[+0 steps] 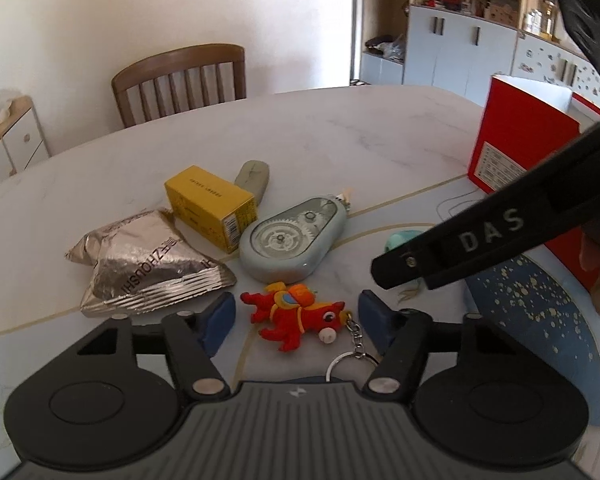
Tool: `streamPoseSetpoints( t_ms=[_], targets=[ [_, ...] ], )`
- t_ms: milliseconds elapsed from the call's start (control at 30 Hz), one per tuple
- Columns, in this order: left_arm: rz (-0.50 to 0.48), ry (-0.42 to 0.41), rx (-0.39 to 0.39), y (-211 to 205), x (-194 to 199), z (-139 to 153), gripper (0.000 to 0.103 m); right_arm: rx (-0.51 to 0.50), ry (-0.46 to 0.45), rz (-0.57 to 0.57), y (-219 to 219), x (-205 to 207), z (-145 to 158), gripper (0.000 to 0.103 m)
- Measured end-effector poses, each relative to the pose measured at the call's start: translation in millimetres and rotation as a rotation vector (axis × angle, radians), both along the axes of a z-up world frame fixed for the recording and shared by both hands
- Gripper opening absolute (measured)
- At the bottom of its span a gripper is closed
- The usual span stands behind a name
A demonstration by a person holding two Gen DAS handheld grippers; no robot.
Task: Organize objects
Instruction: 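Grasp the red dragon keychain with left tool while right tool grasps the teal toy, then carry the dragon keychain with left tool while right tool carries the teal toy into the shoebox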
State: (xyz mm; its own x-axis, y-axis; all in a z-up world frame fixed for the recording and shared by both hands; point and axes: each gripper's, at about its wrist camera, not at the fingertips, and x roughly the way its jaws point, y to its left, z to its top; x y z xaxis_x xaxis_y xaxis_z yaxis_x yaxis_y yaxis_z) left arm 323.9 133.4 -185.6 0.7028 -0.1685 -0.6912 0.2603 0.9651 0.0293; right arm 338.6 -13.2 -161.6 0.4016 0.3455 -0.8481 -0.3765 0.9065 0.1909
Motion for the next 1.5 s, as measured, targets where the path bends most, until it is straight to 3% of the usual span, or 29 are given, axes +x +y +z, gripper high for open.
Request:
streamPoseSetpoints(
  t_ms=[233,700,1200,1500],
  targets=[
    [-0.01,-0.001,0.017,-2.2,2.2,1.5,0.06,-0.001,0.003,-0.02,2.1,2.5,-0.1,0.037],
    [-0.022,0.03,0.035,-4.4,-9.1,17.6,0.059,0.014,0.003,-0.042,-11.1,-18.9,14.4,0.036],
    [-0.062,0.091,0.016,-22.3,-58.5,84.4,0.059,0.072,-0.052,-0.016,-46.6,-69.1,76.9,0.036],
    [-0.084,0.093,0.002,-55.9,-72.1,126.5,0.059,0.119,-0.099,-0.001,-83.9,-92.4,108.5,0.036]
  ],
)
